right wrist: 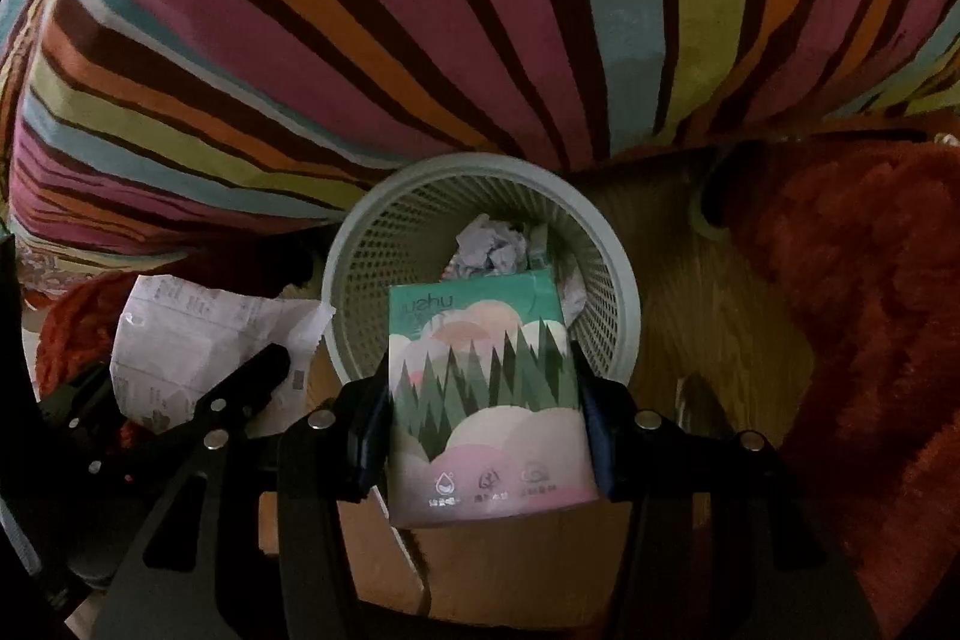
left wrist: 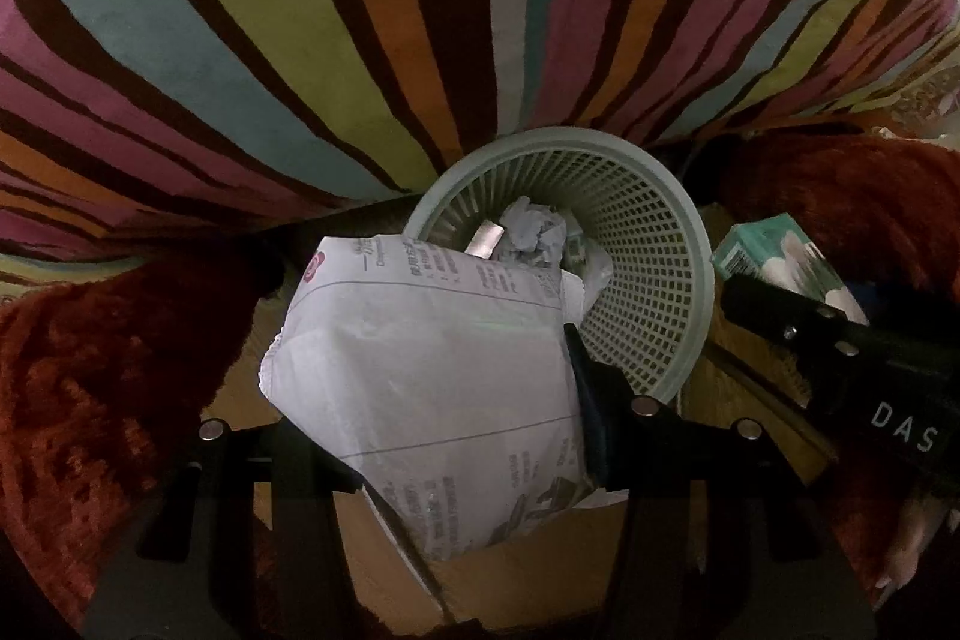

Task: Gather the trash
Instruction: 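Carry the wrapper and tissue pack down over the mesh wastebasket, then open both grippers to drop the wrapper and tissue pack into the wastebasket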

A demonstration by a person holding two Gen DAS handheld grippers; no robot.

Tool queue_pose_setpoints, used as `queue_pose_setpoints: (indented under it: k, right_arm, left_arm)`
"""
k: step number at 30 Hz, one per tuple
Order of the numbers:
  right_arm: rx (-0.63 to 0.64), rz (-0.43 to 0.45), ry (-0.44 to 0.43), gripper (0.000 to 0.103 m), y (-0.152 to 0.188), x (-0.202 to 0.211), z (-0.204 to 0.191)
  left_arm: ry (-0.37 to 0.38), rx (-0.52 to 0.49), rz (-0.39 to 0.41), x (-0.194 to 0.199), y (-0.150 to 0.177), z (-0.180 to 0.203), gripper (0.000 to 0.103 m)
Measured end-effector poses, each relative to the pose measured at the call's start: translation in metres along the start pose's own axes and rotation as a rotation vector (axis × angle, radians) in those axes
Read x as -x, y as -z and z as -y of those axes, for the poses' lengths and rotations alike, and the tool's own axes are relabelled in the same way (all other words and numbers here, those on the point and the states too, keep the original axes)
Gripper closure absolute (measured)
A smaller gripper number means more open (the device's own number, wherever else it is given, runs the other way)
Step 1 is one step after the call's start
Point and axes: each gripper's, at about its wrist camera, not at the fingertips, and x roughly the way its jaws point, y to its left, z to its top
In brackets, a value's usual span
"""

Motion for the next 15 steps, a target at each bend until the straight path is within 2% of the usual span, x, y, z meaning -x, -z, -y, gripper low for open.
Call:
queue_pose_setpoints:
  k: [15]
  right_arm:
    - [-0.032,-0.080,0.026,0.054,-0.009,-0.026,0.001]
  left_arm:
    - [0.035,0.024,-0.109,-0.033,-0.013,0.001,0.052]
